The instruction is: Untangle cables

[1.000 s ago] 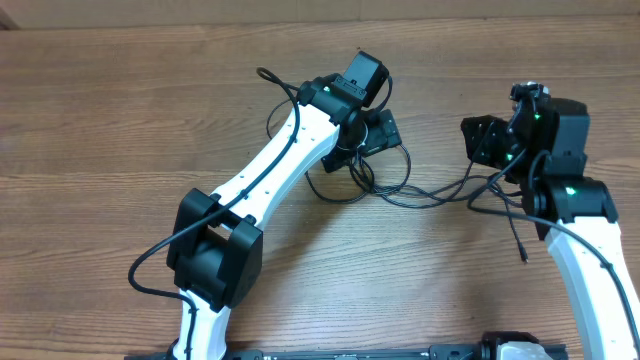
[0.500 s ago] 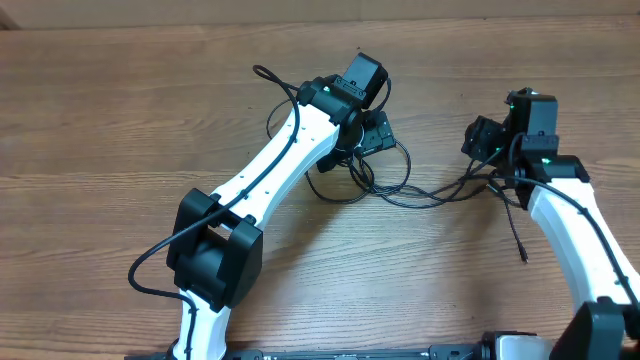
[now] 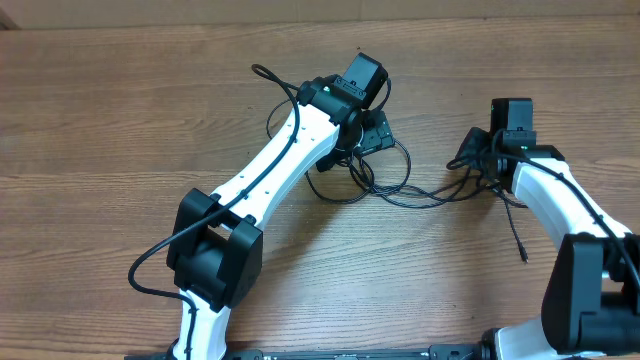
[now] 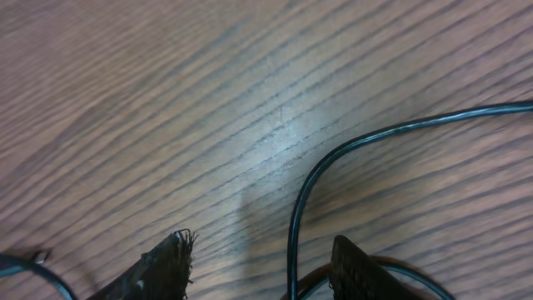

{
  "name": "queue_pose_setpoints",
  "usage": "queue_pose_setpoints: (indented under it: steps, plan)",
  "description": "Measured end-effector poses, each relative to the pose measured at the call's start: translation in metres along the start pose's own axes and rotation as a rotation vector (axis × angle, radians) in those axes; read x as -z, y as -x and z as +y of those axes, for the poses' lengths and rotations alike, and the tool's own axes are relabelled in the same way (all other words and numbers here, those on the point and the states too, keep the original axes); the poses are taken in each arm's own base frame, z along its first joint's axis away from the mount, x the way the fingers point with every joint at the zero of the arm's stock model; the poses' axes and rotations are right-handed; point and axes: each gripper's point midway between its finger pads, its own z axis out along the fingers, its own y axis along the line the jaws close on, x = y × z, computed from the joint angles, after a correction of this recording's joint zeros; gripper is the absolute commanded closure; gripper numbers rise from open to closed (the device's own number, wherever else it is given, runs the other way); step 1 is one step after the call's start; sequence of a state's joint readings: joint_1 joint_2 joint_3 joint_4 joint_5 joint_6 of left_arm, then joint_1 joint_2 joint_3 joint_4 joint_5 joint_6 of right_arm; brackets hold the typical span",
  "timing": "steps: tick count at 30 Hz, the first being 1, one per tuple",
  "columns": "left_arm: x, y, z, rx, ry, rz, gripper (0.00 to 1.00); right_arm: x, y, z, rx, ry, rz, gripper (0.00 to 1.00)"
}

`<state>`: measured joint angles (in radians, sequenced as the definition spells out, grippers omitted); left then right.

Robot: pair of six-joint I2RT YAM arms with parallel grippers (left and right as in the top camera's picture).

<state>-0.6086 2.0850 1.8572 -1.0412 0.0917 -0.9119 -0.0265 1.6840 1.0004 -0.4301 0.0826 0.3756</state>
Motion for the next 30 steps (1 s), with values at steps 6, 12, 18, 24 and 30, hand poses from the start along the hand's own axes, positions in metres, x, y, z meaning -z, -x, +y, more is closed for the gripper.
queue_pose_setpoints:
  steps: [6,12,18,24,30]
  plan:
    - [0.000,0.001,0.001,0.000,0.005,-0.005,0.01,-0.028,-0.023,-0.009,-0.006,-0.042,0.087,0.54]
    - [0.000,0.003,0.003,0.000,0.015,-0.018,0.01,-0.036,-0.031,-0.012,-0.012,-0.058,0.118,0.74]
    - [0.000,0.003,0.003,0.000,0.017,-0.019,0.00,-0.036,-0.033,-0.008,-0.010,-0.034,0.130,0.82]
    - [0.000,0.003,0.003,0.000,0.017,-0.019,0.01,-0.037,-0.030,-0.005,-0.011,-0.017,0.116,0.79]
    - [0.000,0.003,0.003,0.000,0.019,-0.019,0.00,-0.039,-0.037,-0.004,-0.012,0.001,0.122,0.73]
